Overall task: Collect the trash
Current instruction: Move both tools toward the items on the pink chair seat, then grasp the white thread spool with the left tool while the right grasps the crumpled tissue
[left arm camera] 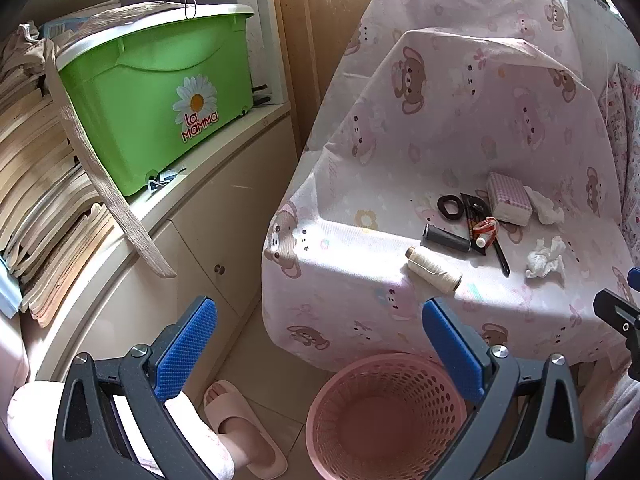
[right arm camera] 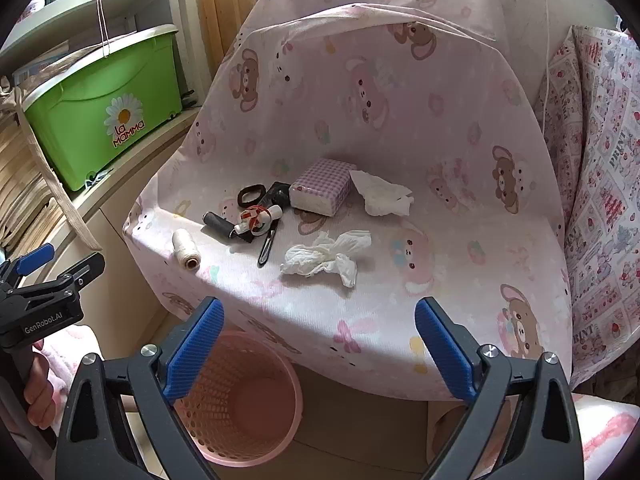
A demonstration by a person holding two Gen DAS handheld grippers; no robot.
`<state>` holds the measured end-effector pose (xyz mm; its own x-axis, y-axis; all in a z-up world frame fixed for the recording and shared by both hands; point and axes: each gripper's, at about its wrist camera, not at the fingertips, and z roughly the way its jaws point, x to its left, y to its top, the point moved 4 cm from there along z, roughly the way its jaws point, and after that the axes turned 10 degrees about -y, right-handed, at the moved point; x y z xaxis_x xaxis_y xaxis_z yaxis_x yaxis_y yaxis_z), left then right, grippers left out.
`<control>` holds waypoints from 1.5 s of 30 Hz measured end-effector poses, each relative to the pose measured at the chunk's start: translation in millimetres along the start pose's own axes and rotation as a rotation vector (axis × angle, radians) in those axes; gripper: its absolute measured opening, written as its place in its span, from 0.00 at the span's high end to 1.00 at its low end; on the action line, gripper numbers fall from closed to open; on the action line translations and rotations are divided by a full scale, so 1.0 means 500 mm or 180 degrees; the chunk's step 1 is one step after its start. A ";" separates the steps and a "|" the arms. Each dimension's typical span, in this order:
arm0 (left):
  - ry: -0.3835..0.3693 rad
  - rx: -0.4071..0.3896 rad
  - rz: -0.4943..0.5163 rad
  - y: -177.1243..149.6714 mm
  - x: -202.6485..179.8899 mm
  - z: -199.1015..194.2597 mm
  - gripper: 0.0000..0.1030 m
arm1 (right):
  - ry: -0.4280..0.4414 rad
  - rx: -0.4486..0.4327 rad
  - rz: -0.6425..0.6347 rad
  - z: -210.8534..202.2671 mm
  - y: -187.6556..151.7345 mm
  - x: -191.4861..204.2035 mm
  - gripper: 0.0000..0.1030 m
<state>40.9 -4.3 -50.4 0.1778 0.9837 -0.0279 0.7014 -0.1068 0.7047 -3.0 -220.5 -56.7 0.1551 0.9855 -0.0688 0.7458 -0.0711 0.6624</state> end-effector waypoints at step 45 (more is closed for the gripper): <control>-0.0760 0.0362 0.0050 0.026 -0.097 0.103 0.37 | -0.0056 0.0249 0.0061 0.079 0.006 0.011 0.14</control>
<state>77.0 -61.0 -76.6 0.3375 0.9212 -0.1935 0.7680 -0.1506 0.6225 25.7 -221.3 -84.2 0.1806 0.9810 -0.0701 0.7907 -0.1024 0.6035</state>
